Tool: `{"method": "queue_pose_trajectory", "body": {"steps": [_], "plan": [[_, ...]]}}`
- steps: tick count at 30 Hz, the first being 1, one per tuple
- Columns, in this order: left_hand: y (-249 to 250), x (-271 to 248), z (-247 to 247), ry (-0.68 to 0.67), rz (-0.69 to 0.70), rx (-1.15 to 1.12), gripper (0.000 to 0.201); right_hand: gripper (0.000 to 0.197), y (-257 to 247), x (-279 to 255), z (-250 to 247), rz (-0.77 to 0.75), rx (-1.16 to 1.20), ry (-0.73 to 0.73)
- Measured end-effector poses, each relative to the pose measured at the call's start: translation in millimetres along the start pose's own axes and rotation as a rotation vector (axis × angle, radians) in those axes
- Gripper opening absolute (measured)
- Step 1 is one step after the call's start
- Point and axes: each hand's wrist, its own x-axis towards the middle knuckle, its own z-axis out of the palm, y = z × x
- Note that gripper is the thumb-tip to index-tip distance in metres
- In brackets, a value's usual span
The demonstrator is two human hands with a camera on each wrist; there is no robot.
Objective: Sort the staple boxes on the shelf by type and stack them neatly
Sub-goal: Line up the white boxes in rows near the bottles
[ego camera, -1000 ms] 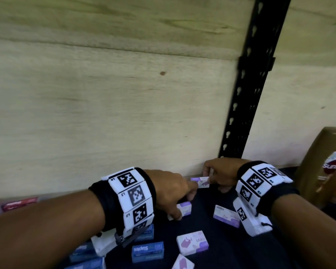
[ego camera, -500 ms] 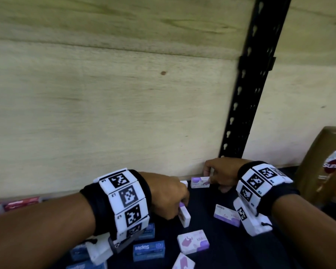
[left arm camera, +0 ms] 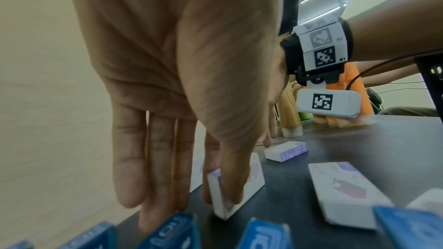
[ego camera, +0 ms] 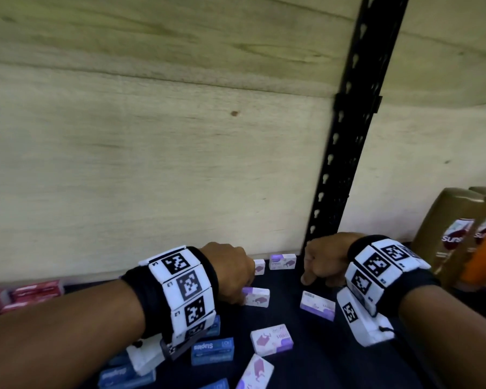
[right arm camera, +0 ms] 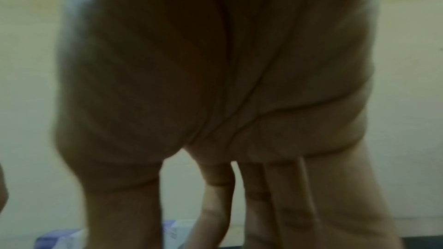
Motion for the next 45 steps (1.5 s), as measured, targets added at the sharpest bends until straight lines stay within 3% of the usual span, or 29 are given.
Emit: {"method": "queue_pose_trajectory", "body": {"steps": [4, 10, 16, 21, 25, 30, 36, 45], "plan": [[2.9, -0.8, -0.9, -0.028, -0.014, -0.016, 0.026, 0.047, -7.9, -12.4, 0.8, -0.045, -0.098, -0.126], [-0.2, 3.8, -1.9, -0.071, 0.002, -0.062, 0.03, 0.024, -13.0, -15.6, 10.4, -0.114, -0.22, -0.093], [-5.2, 11.5, 3.0, -0.077, -0.002, -0.082, 0.037, 0.033, -1.8, 3.0, 13.4, -0.151, 0.038, 0.053], [-5.0, 14.9, 8.4, -0.05, -0.008, -0.077, 0.039, 0.007, 3.4, 14.9, 19.7, -0.198, 0.278, 0.02], [-4.8, 16.7, 8.7, -0.035, -0.011, -0.08, 0.037, 0.024, 1.8, 13.3, 17.3, -0.186, 0.356, -0.003], [-2.3, 17.9, 7.8, -0.015, -0.023, -0.091, 0.035, 0.022, 4.2, 15.1, 16.5, -0.183, 0.255, -0.015], [4.0, 14.9, 9.8, 0.125, -0.023, -0.073, 0.033, 0.012, 8.1, 18.2, 17.4, -0.198, 0.207, 0.05], [2.4, 15.5, 8.8, 0.101, -0.024, -0.093, 0.032, 0.014, 5.7, 15.7, 16.9, -0.168, 0.21, 0.072]]}}
